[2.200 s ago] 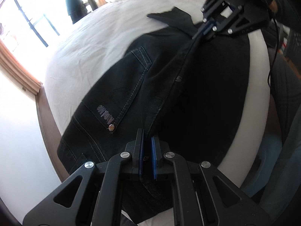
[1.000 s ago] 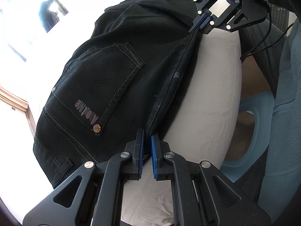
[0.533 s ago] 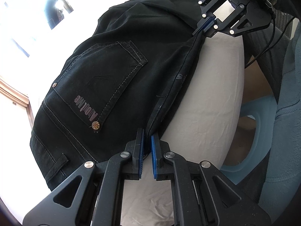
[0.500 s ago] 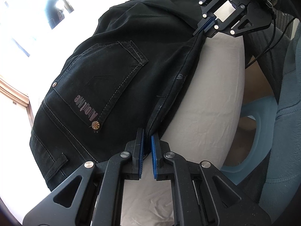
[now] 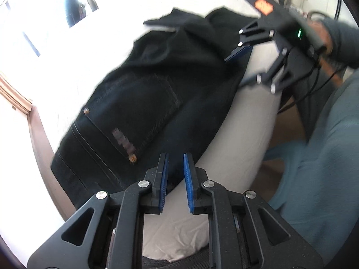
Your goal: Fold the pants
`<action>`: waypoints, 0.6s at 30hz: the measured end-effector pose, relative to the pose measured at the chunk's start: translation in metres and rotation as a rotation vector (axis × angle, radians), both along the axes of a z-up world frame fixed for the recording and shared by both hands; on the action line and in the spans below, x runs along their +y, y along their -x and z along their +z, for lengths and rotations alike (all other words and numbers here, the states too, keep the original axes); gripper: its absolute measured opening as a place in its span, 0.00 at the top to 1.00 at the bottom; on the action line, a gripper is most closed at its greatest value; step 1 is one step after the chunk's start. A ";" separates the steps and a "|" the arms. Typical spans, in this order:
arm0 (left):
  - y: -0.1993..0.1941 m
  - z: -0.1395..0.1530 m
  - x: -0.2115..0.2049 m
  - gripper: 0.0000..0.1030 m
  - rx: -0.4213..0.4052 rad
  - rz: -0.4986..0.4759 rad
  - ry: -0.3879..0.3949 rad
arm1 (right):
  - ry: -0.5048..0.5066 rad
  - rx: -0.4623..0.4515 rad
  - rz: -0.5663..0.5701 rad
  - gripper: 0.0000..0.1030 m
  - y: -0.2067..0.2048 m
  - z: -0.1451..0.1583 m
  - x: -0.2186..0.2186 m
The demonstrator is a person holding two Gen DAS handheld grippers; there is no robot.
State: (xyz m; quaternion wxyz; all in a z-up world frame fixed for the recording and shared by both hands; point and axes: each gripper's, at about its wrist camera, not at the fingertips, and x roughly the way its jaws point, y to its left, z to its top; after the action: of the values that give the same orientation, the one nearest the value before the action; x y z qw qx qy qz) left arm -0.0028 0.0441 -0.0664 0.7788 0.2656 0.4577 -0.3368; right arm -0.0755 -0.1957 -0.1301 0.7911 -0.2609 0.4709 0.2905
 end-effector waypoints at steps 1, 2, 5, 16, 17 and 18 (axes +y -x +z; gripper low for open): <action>-0.002 0.004 0.000 0.87 0.018 -0.007 0.004 | -0.023 -0.015 -0.010 0.42 0.000 0.006 -0.002; -0.005 0.005 0.000 0.87 0.052 -0.019 -0.002 | -0.035 -0.017 -0.008 0.42 0.001 0.008 -0.002; -0.013 -0.003 0.000 0.87 0.058 -0.003 -0.047 | -0.007 0.007 0.007 0.42 0.003 -0.004 0.004; -0.073 -0.027 -0.047 0.87 0.070 0.128 0.068 | -0.108 0.039 -0.072 0.42 -0.007 0.003 -0.001; -0.080 -0.041 -0.048 0.87 0.101 0.154 0.049 | -0.096 0.071 -0.076 0.39 -0.008 -0.007 -0.003; -0.086 -0.057 -0.049 0.87 0.147 0.178 0.040 | -0.091 0.091 -0.087 0.38 -0.011 -0.015 -0.003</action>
State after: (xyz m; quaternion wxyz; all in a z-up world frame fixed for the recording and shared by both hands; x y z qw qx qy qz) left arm 0.0828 -0.0045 -0.1230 0.7750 0.1831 0.5286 -0.2941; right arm -0.0641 -0.1984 -0.1455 0.7917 -0.1906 0.5036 0.2884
